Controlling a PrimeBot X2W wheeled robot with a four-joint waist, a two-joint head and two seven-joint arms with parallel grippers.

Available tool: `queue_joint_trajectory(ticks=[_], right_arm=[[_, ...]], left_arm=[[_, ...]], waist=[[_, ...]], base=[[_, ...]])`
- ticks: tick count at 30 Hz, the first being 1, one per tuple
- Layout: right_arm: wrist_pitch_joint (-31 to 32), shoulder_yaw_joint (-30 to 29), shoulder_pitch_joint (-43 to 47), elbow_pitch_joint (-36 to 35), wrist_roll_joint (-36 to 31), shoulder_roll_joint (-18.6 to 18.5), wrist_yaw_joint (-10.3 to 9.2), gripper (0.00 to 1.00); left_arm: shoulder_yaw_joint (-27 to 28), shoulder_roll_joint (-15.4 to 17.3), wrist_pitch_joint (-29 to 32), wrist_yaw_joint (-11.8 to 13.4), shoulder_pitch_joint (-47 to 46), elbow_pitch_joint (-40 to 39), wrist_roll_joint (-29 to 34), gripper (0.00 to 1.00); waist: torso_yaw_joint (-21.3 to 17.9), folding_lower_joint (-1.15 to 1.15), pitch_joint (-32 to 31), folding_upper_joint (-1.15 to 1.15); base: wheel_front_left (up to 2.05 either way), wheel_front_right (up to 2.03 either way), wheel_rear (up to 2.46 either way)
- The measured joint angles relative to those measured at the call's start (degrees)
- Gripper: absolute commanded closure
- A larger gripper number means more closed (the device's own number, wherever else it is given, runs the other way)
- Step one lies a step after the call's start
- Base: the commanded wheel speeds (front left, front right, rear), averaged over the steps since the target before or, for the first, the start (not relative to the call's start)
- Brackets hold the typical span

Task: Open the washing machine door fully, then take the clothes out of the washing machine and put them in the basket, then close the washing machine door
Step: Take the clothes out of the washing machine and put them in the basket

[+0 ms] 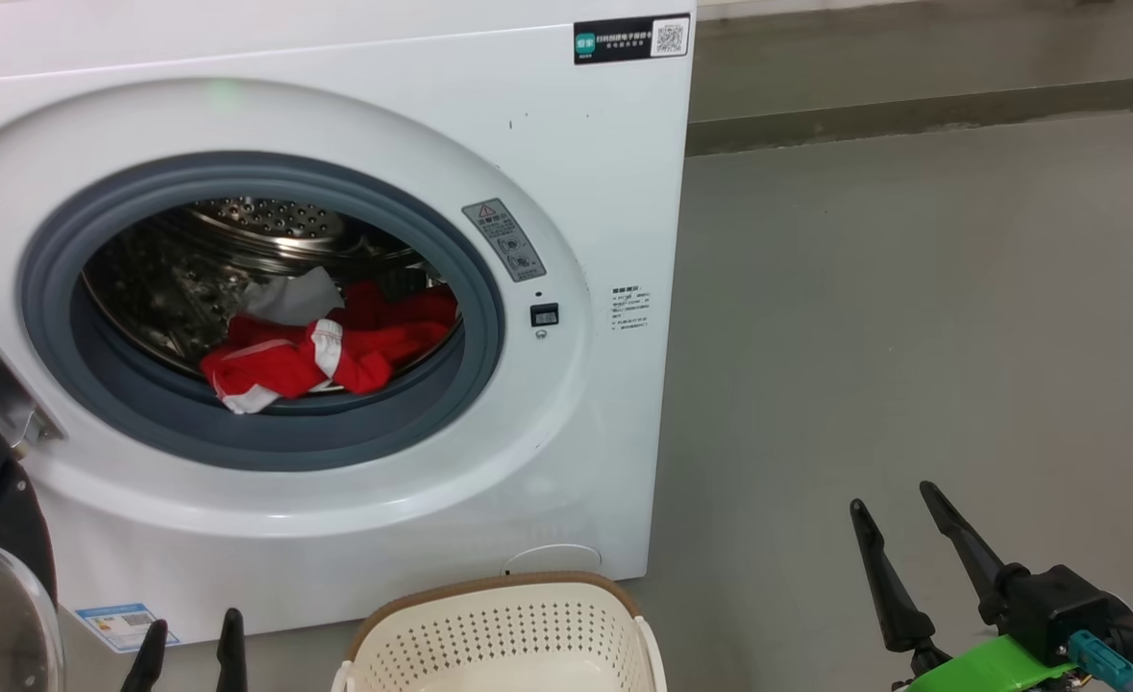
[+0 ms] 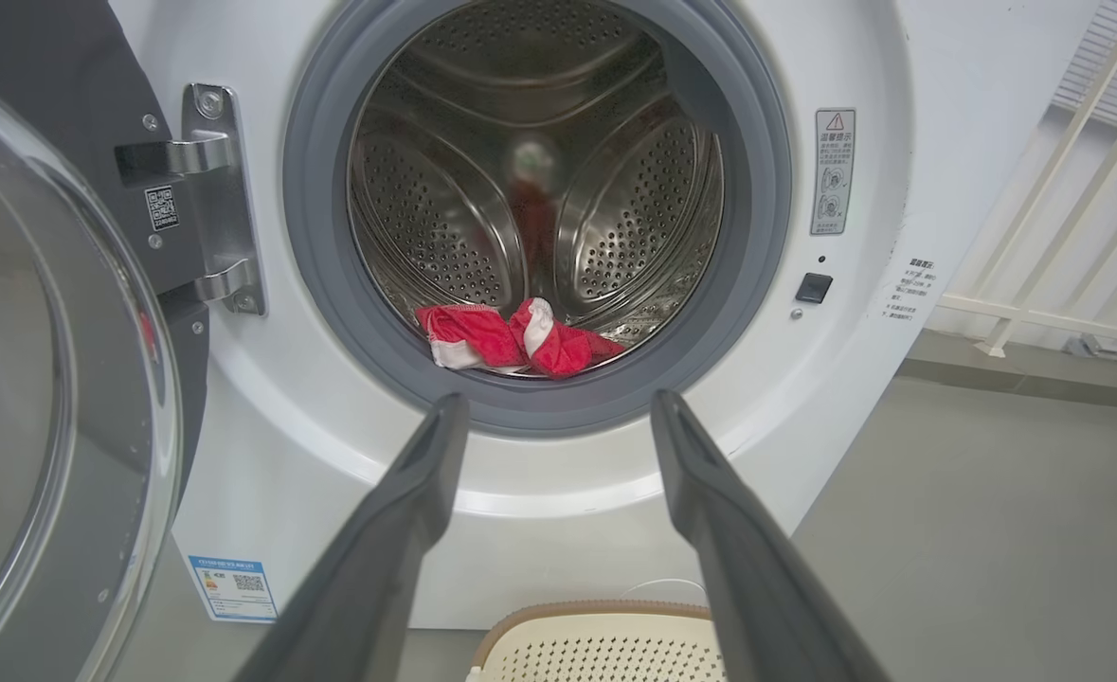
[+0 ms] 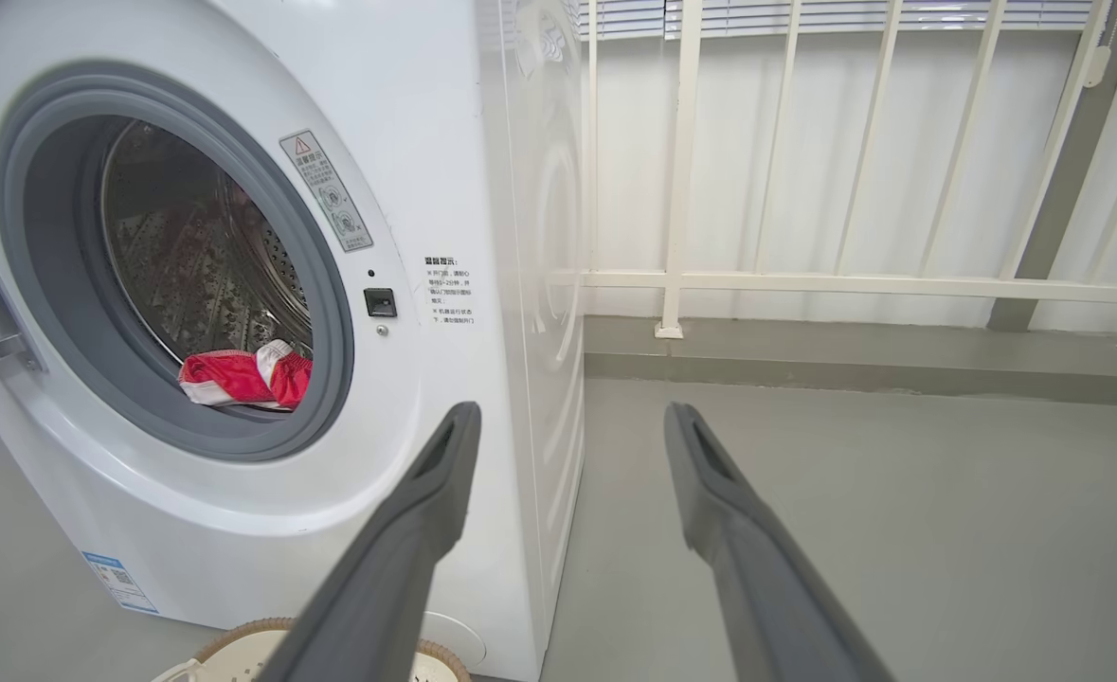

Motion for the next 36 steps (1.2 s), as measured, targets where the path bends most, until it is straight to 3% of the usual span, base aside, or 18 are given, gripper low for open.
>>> queue_joint_trajectory(ticks=[18, 36], right_arm=[[0.0, 1.35, -0.49, 0.27, 0.4, -0.09, 0.0, 0.0], [0.0, 1.42, -6.78, -1.07, 0.32, -2.63, 0.0, 0.0]], left_arm=[[0.36, -0.54, 0.01, 0.94, -4.8, 1.76, 0.31, 0.0], [-1.57, -0.4, 1.19, 2.29, -27.16, 12.03, 0.03, 0.0]], waist=[[1.19, 0.0, 2.71, 0.0], [3.24, 0.0, 13.75, 0.0]], base=[[0.0, 0.0, 0.0], [0.0, 0.0, 0.0]])
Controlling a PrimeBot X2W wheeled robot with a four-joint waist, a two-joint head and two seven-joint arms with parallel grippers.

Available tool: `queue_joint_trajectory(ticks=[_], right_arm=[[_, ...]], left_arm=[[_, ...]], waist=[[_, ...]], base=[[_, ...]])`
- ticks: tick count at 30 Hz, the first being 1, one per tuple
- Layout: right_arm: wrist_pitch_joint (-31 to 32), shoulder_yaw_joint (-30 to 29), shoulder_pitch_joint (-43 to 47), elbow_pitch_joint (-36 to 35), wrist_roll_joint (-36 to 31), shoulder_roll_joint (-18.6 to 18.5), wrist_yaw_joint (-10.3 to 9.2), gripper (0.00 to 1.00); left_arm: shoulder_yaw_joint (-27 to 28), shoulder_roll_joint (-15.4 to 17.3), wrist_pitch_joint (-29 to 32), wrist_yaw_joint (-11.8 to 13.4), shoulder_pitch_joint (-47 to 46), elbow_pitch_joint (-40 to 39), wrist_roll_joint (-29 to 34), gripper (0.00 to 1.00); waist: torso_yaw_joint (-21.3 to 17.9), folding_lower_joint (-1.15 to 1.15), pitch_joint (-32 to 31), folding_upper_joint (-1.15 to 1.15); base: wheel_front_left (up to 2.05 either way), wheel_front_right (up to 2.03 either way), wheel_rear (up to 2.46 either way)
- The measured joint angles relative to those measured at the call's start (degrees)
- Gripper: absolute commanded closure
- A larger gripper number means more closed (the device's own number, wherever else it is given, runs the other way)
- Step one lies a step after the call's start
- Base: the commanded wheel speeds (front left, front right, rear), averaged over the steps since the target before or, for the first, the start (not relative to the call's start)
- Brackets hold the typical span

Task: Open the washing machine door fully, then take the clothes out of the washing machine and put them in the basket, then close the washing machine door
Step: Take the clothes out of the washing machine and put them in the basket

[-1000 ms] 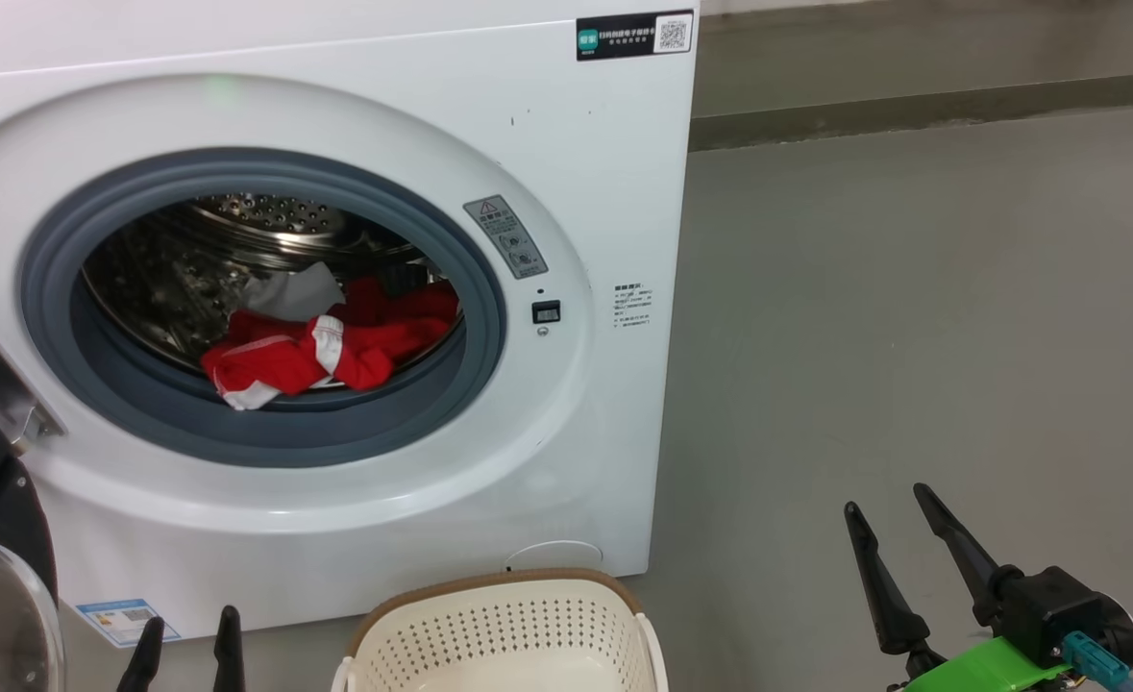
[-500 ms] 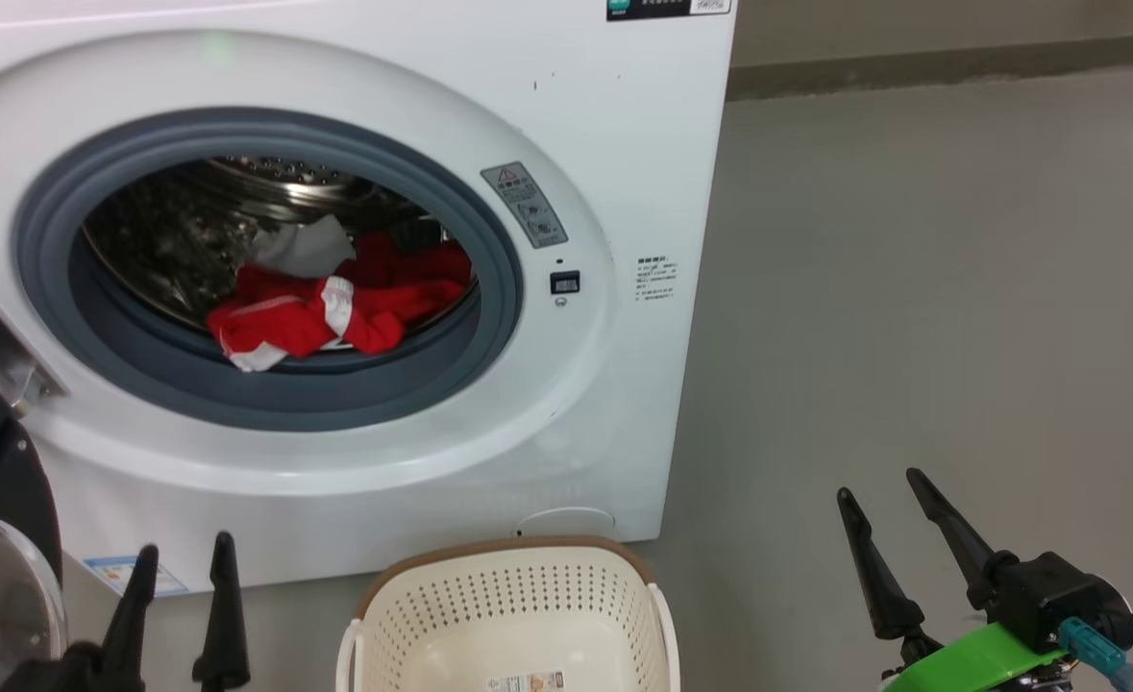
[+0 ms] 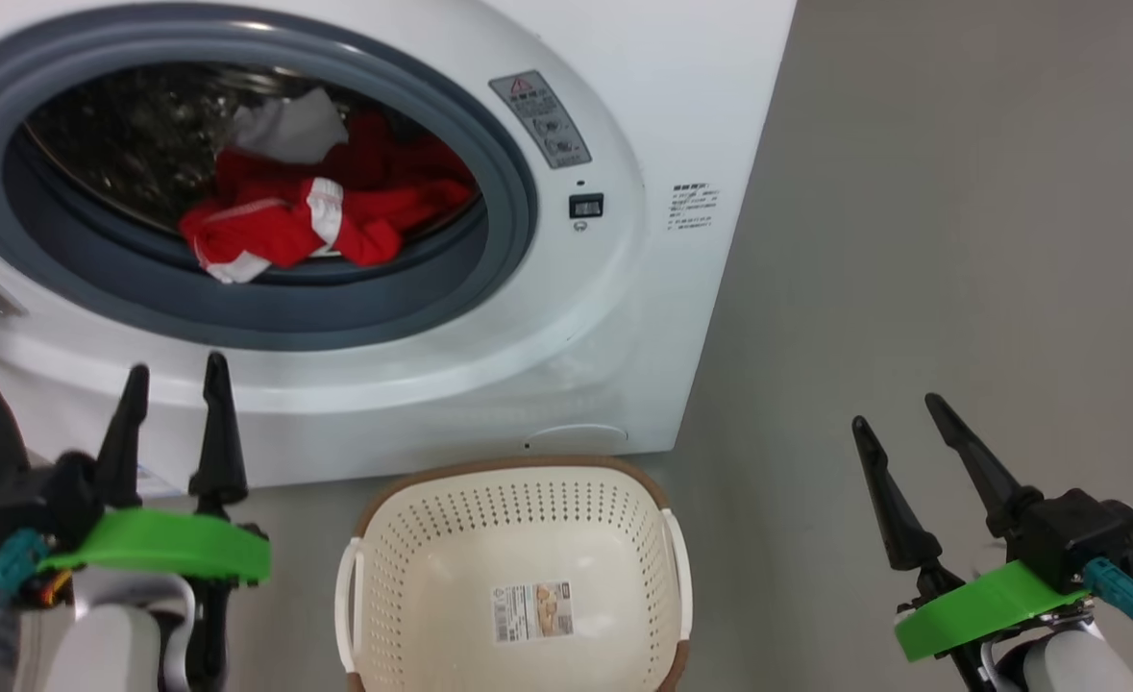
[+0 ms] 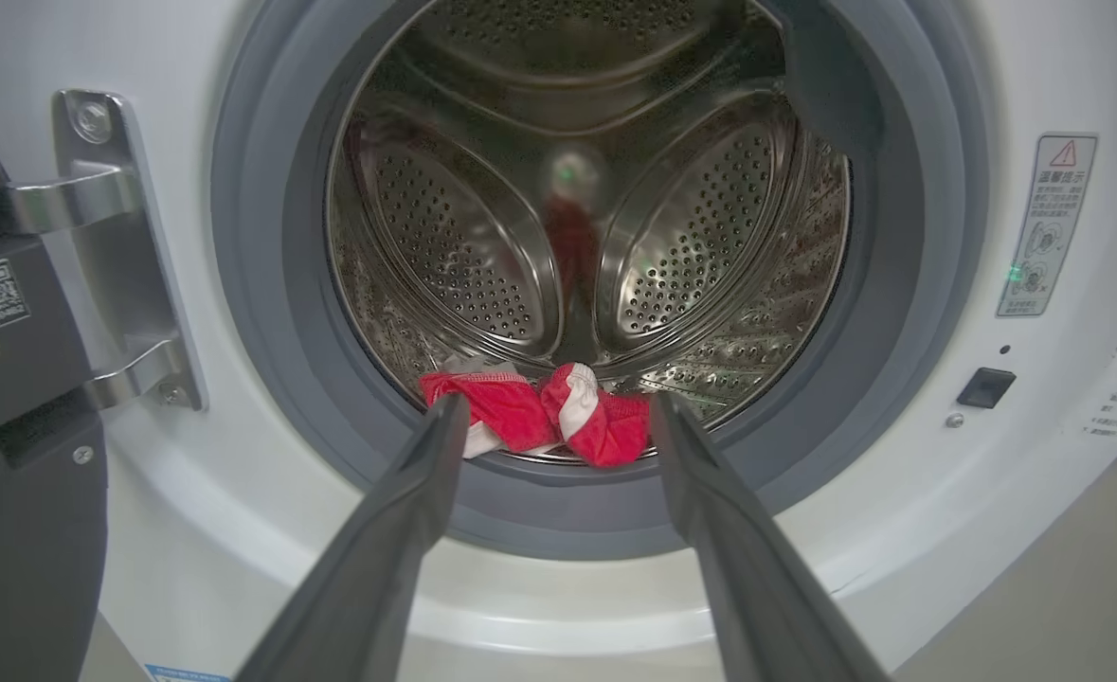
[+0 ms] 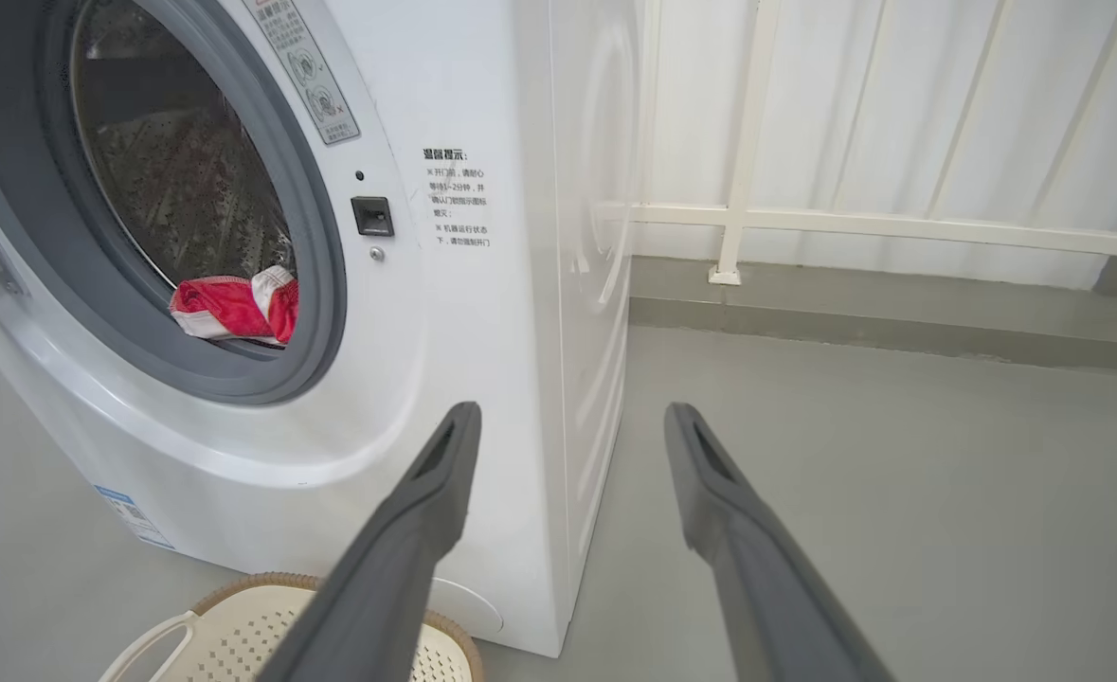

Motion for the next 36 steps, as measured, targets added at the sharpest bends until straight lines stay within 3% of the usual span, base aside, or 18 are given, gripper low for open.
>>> queue_joint_trajectory(ticks=[21, 36], right_arm=[[0.0, -0.42, -6.29, -2.61, -0.18, -1.68, 0.0, 0.0], [0.0, 0.99, -10.35, -2.32, 0.0, -1.15, 0.0, 0.0]], left_arm=[[-2.26, 2.29, -0.69, 0.1, -29.7, 22.28, 1.97, 0.0], [-7.14, 8.4, 3.53, 4.36, -45.78, 39.04, 8.75, 0.0]], waist=[[-0.29, 0.0, 14.41, 0.0], [-3.12, 0.0, 21.65, 0.0]], base=[[0.0, 0.0, 0.0], [0.0, 0.0, 0.0]])
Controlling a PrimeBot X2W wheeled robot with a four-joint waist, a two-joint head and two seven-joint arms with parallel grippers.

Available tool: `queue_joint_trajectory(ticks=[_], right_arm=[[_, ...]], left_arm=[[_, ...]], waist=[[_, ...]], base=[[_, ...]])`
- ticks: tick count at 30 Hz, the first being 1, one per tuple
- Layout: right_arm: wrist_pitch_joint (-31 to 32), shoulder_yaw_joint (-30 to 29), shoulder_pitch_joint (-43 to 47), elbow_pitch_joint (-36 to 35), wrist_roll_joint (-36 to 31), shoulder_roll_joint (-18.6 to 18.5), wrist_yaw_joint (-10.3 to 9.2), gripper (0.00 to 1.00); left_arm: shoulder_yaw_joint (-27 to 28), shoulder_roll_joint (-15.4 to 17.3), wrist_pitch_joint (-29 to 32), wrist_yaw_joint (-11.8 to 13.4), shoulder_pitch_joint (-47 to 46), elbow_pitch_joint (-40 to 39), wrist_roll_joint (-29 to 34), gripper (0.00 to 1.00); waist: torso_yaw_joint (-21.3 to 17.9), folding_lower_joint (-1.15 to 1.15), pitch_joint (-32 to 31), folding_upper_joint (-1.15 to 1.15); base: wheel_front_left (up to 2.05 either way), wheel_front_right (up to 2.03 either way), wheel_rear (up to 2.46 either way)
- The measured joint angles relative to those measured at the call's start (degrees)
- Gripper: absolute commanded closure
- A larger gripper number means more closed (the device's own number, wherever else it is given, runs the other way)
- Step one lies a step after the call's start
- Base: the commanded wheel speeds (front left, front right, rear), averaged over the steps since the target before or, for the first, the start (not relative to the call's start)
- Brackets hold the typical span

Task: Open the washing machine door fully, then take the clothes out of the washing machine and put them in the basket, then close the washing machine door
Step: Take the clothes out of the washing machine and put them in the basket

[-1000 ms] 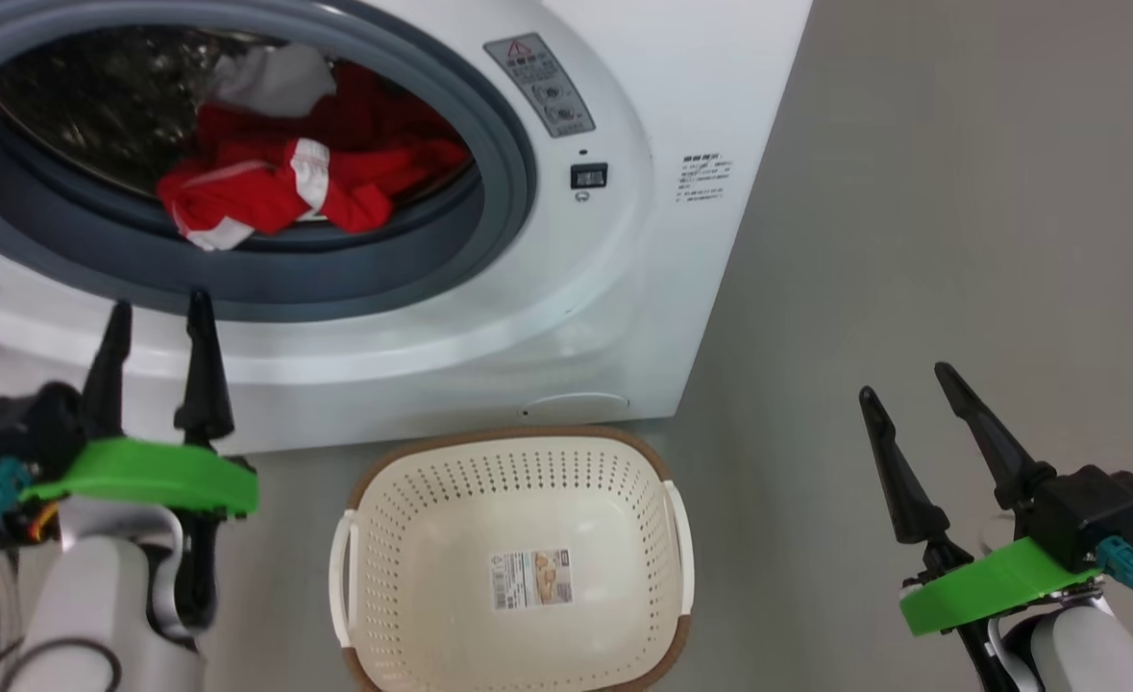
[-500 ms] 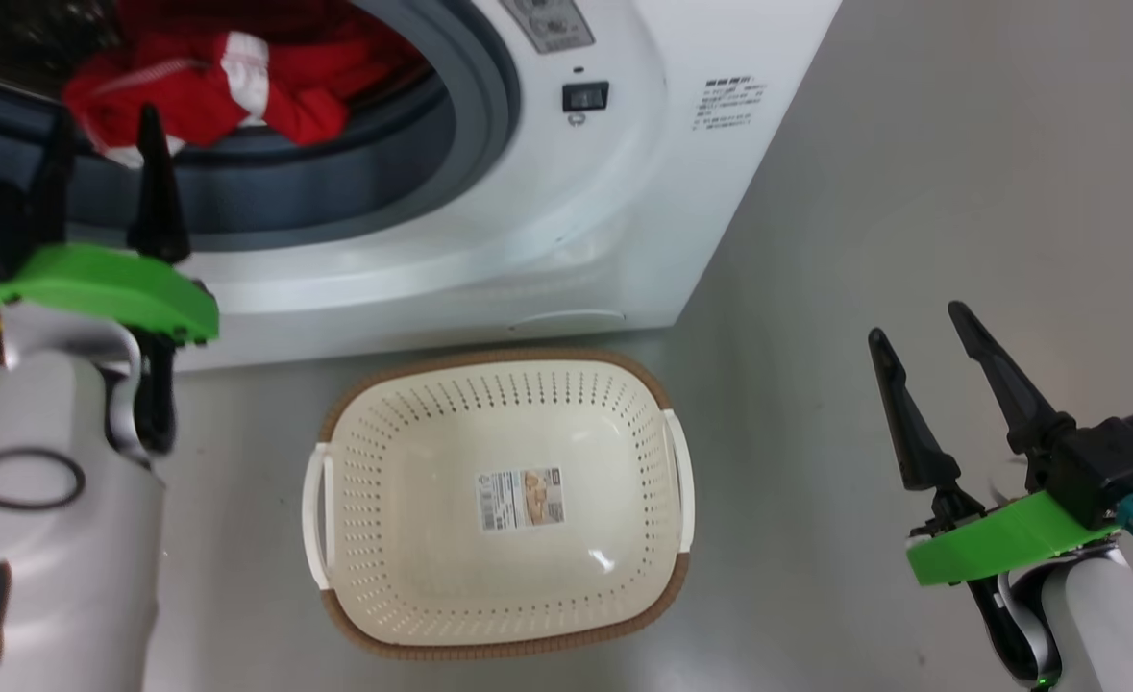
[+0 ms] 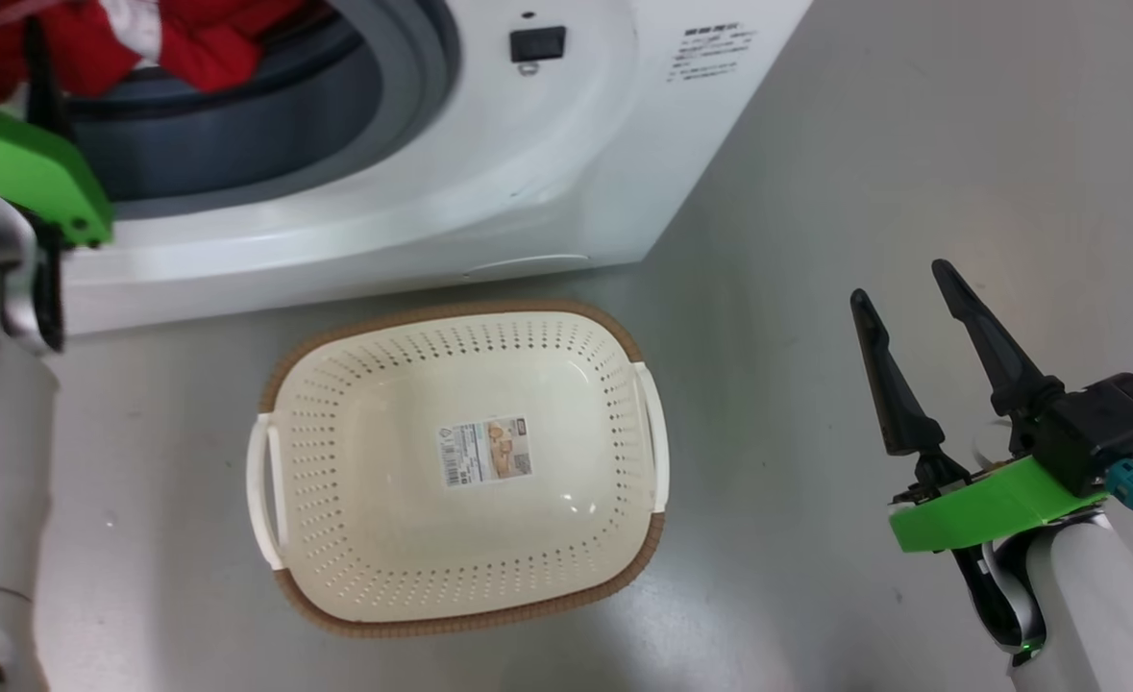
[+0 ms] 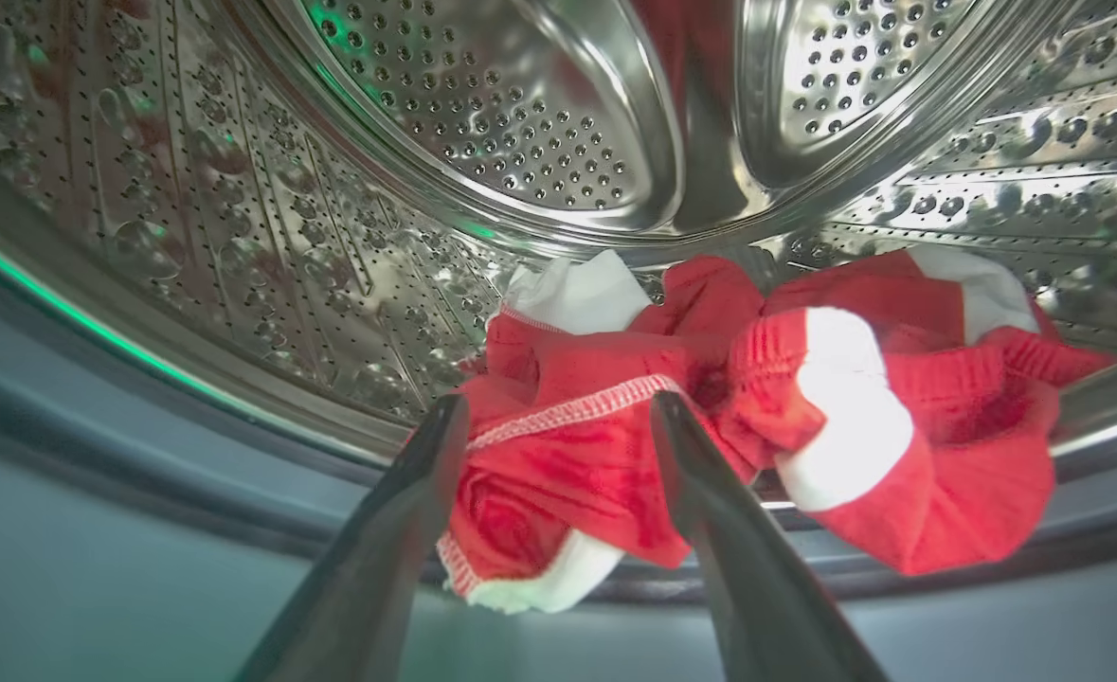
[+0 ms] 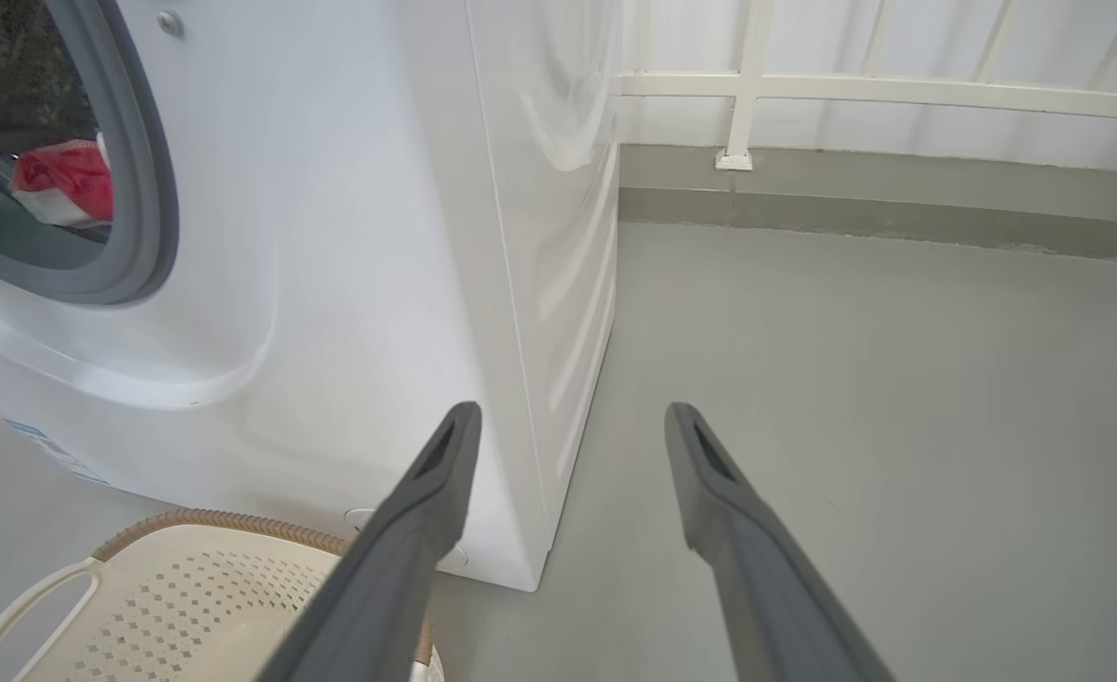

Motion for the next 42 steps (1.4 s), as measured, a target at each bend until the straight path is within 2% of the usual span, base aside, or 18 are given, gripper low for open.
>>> queue_joint_trajectory(ticks=[9, 23, 24, 25, 32, 42], right_arm=[[-0.01, 1.04, -1.79, 0.78, 0.1, 0.75, 0.0, 0.0], [-0.01, 1.86, -3.7, 1.11, 0.58, 1.56, 0.0, 0.0], [0.0, 1.8, -3.74, 1.12, 0.58, 1.64, 0.0, 0.0], [0.0, 1.8, -3.81, 1.14, 0.58, 1.71, 0.0, 0.0], [-0.01, 1.7, -3.88, 1.2, 0.57, 1.94, 0.0, 0.0], [-0.01, 1.15, -3.86, 1.27, 0.6, 1.9, 0.0, 0.0]], left_arm=[[-1.98, 2.64, 2.63, -0.01, -5.33, 6.12, 1.48, 0.0], [-4.69, 4.61, 7.44, 1.19, -10.11, 11.62, 3.43, 0.0], [-4.98, 4.61, 7.97, 1.21, -10.11, 11.88, 3.44, 0.56], [-5.13, 4.58, 8.58, 1.21, -10.11, 12.09, 3.45, 1.0], [-5.31, 3.78, 9.83, 1.21, -9.79, 13.28, 2.87, 1.0], [-4.9, 2.43, 3.5, 0.29, -5.48, 13.68, 0.16, 1.0]], waist=[[-2.3, 0.0, 2.46, 0.0], [-4.84, 0.0, 4.55, 0.0], [-4.85, 0.0, 4.52, 0.0], [-4.84, 0.0, 4.41, 0.0], [-4.53, 0.0, 3.29, 0.0], [-3.39, 0.0, 1.52, 0.0]], base=[[0.0, 0.0, 0.0], [0.0, 0.0, 0.0], [0.0, 0.0, 0.0], [0.0, 0.0, 0.0], [0.0, 0.0, 0.0], [0.0, 0.0, 0.0]])
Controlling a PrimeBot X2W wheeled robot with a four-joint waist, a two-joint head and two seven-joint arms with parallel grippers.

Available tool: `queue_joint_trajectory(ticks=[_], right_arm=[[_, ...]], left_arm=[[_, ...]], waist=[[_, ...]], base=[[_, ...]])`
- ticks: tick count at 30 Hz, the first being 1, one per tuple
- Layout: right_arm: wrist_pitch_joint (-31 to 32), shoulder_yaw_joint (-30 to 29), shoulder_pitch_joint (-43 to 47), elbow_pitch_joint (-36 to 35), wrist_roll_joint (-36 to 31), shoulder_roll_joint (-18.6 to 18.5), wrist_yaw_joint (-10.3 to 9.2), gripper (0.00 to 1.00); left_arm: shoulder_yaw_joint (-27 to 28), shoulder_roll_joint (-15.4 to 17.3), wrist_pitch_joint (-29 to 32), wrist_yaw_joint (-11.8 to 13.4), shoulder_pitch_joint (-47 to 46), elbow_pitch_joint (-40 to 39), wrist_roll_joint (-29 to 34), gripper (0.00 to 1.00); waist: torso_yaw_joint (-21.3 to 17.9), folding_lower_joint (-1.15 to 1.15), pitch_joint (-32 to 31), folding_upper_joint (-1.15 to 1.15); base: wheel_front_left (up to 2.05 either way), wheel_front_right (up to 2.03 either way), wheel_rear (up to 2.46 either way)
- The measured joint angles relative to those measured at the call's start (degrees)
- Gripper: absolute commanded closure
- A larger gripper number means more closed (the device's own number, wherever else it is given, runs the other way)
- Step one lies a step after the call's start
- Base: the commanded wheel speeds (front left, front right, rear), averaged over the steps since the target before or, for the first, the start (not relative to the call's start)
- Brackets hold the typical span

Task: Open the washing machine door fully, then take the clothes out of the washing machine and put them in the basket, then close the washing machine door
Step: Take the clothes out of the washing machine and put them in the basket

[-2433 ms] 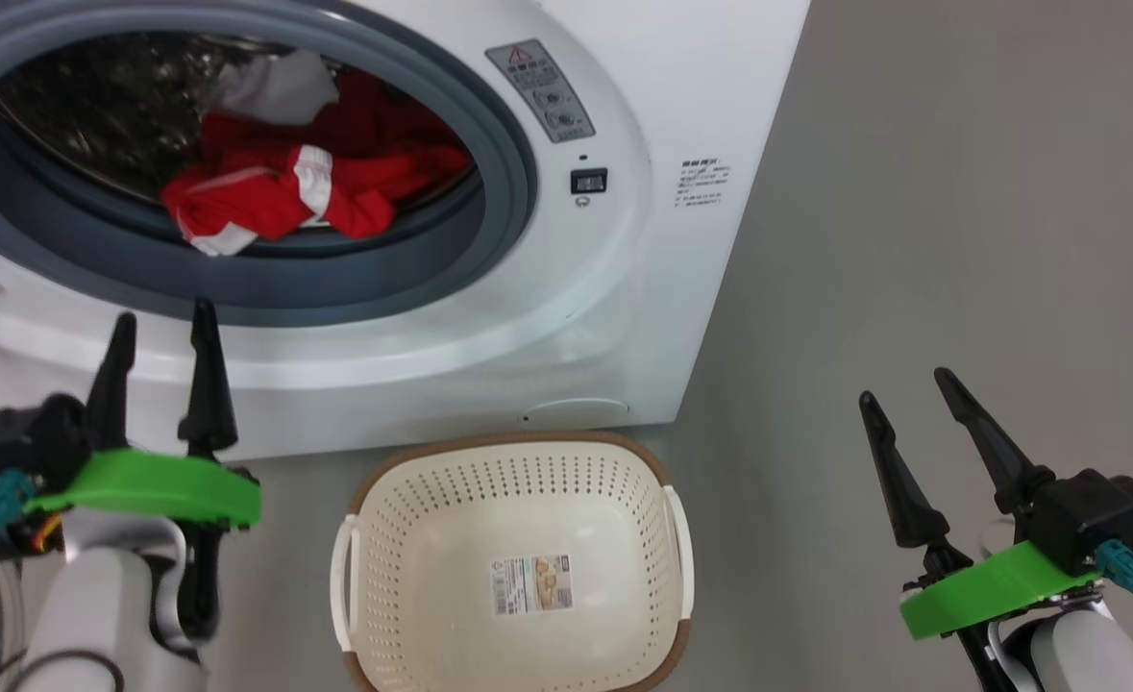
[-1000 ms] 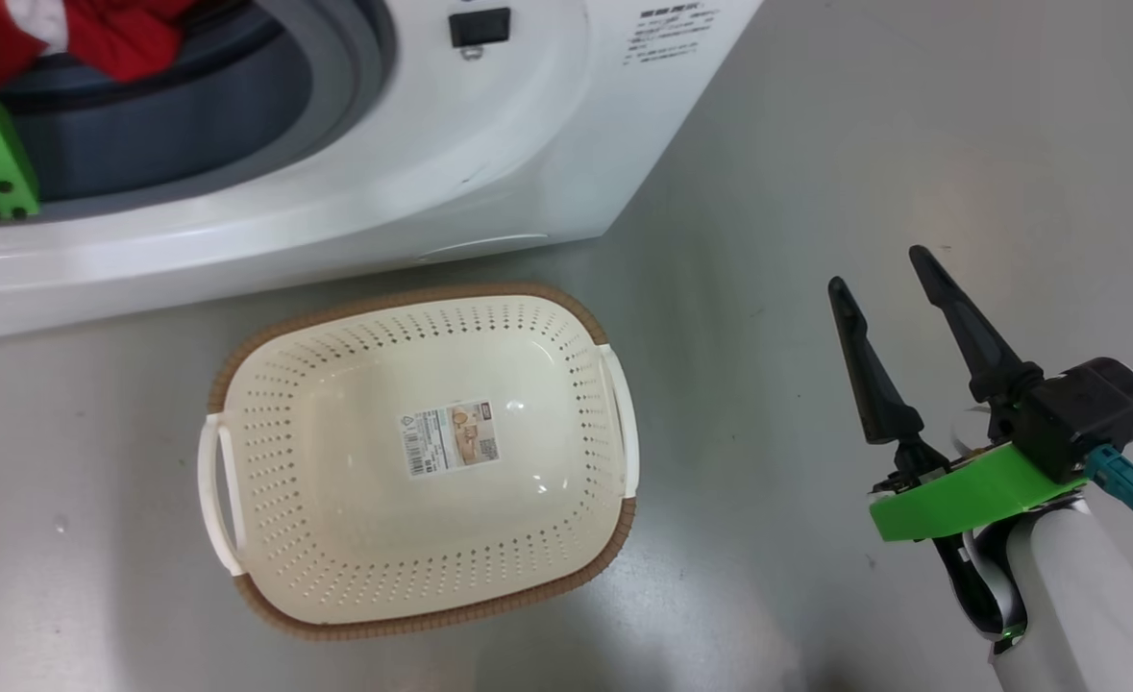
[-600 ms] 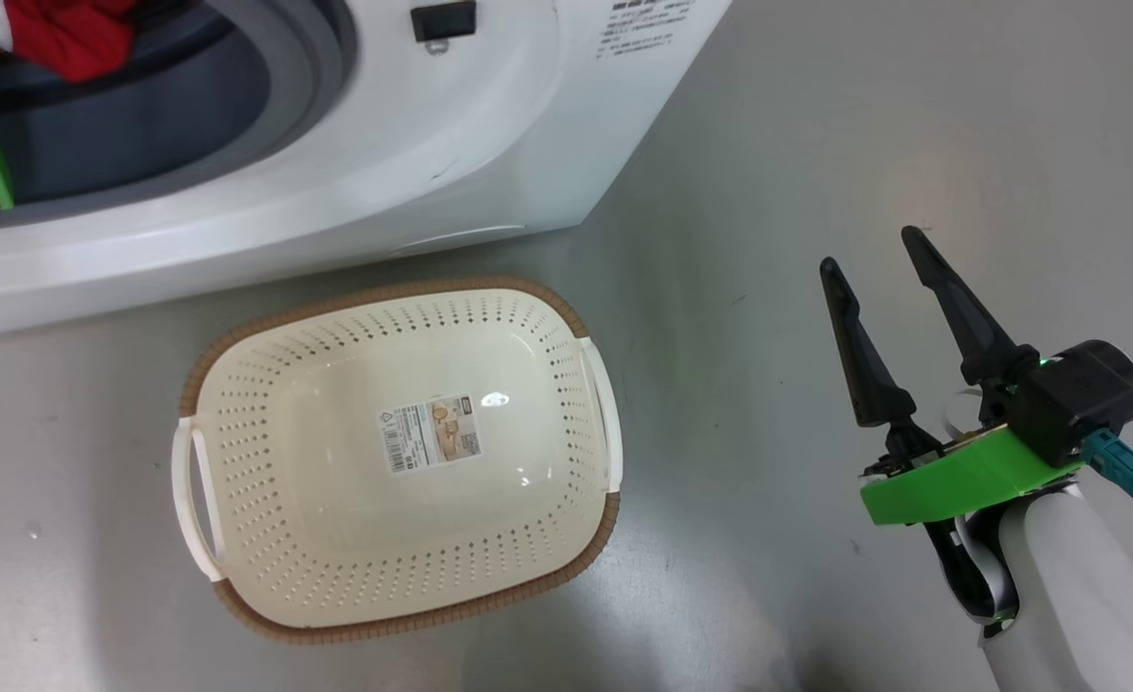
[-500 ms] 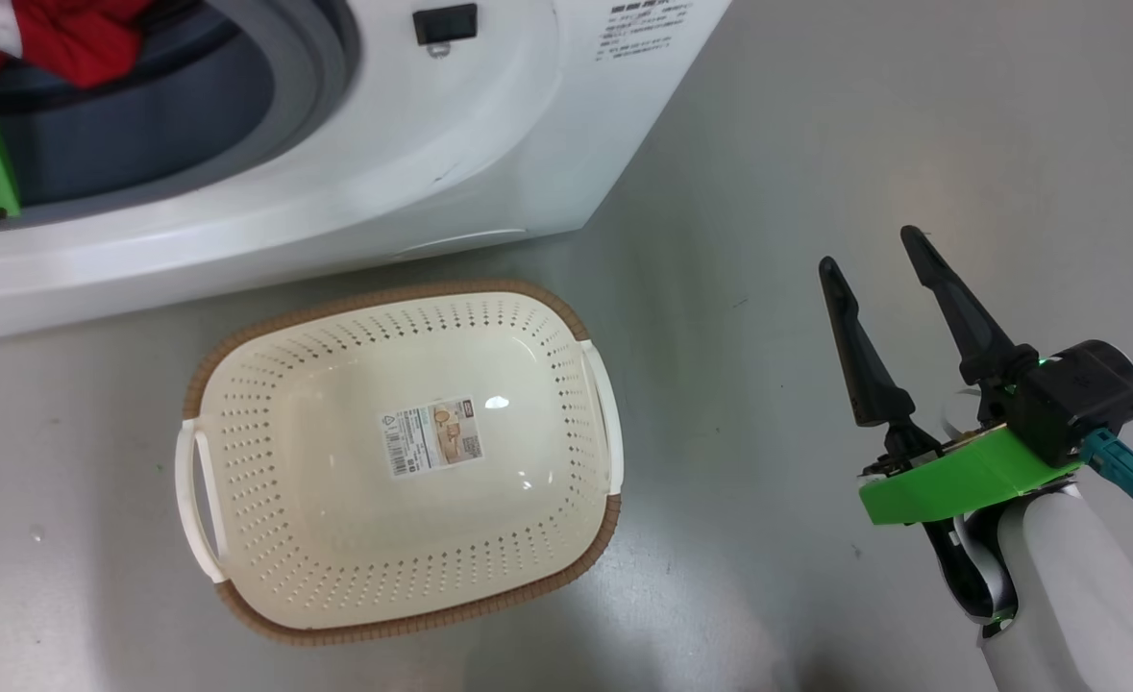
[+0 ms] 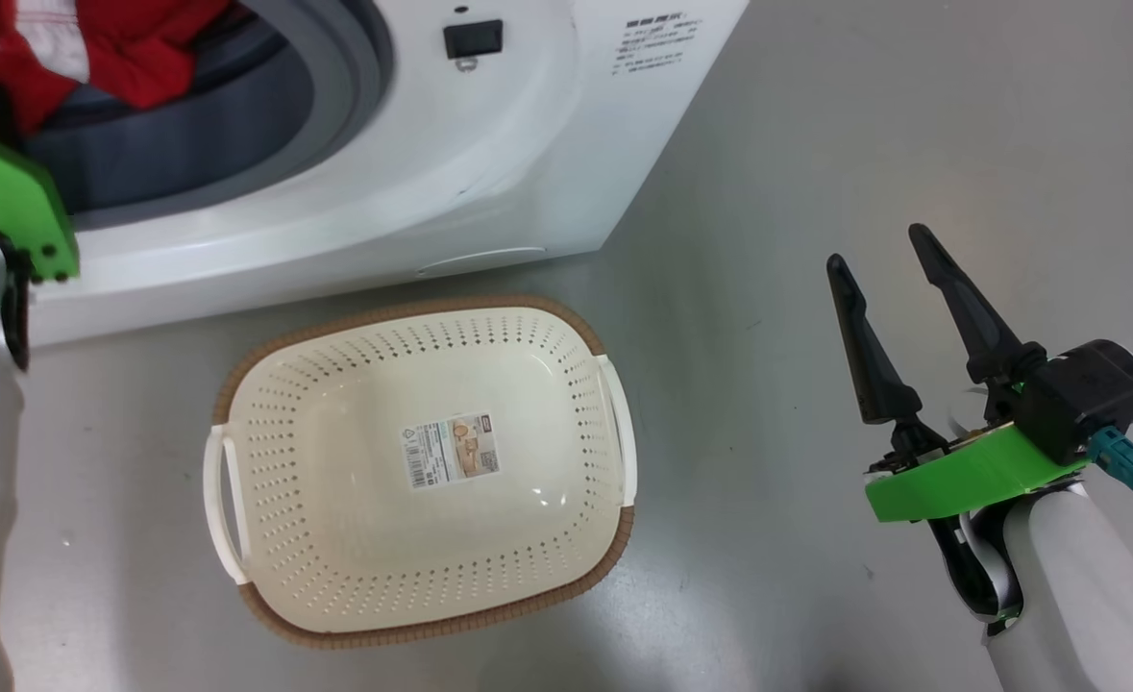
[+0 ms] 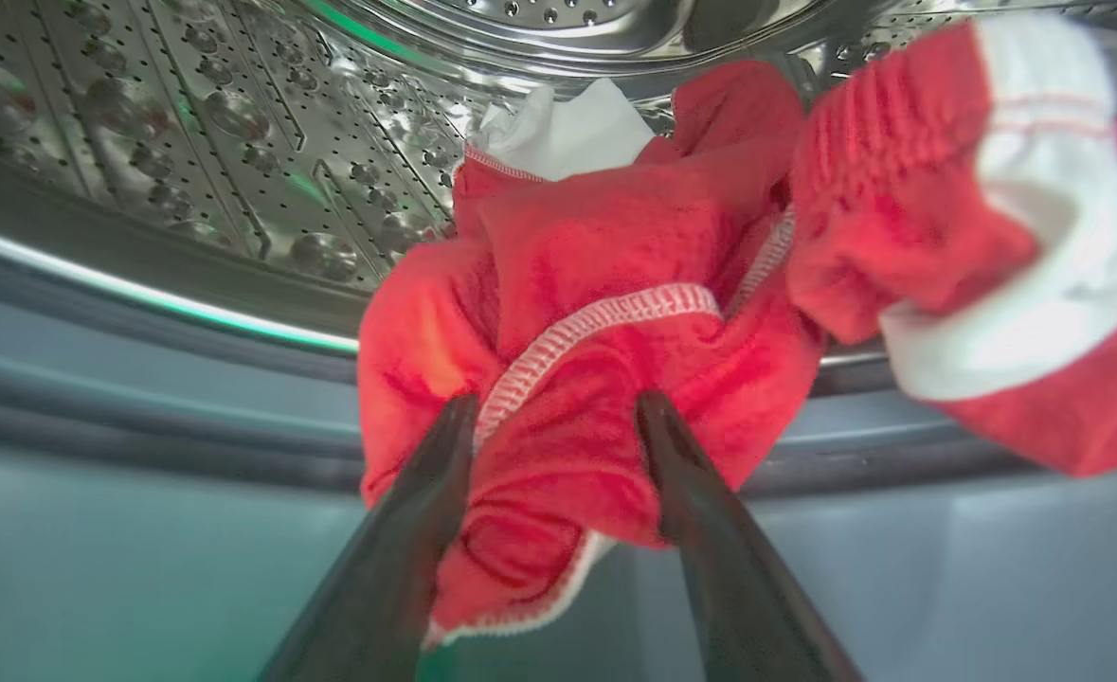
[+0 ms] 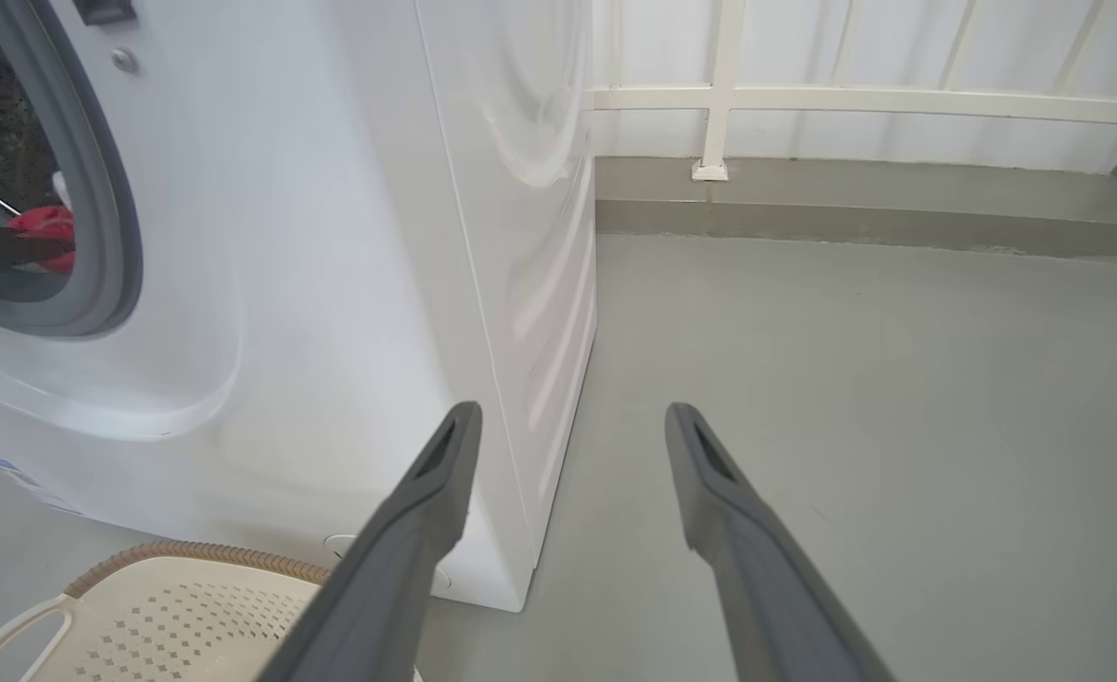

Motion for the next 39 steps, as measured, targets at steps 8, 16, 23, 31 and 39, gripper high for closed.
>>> queue_joint_trajectory(ticks=[8, 16, 23, 31, 39], right_arm=[[0.01, -0.1, 1.16, 0.55, 0.53, 0.0, 0.0, 0.0], [0.0, 0.03, 1.3, 1.16, 1.27, 0.03, 0.0, 0.0], [0.01, -0.02, 3.67, 1.7, 1.27, 0.02, 0.0, 0.0], [0.01, -0.04, 5.62, 2.22, 1.27, -0.01, 0.0, 0.0], [0.01, 0.04, 7.78, 2.76, 1.29, -0.14, 0.0, 0.0]], left_arm=[[-0.27, 0.24, -5.72, -0.99, 1.88, -0.86, -0.38, 1.0], [0.24, 0.33, -7.99, -1.37, 6.18, -5.15, -1.75, 1.0], [2.54, 0.58, -8.22, -0.82, 12.69, -14.17, -3.46, 1.0], [4.59, 0.35, -8.22, 0.11, 22.16, -24.61, -3.87, 1.0], [6.33, -1.37, -8.22, 0.82, 30.53, -36.67, -3.83, 1.0]], waist=[[0.67, 0.0, -2.31, 0.0], [0.99, 0.0, -5.3, 0.0], [1.37, 0.0, -8.23, 0.0], [2.11, 0.0, -12.31, 0.0], [3.26, 0.0, -16.08, 0.0]], base=[[0.0, 0.0, 0.0], [0.0, 0.0, 0.0], [0.0, 0.0, 0.0], [0.0, 0.0, 0.0], [0.0, 0.0, 0.0]])
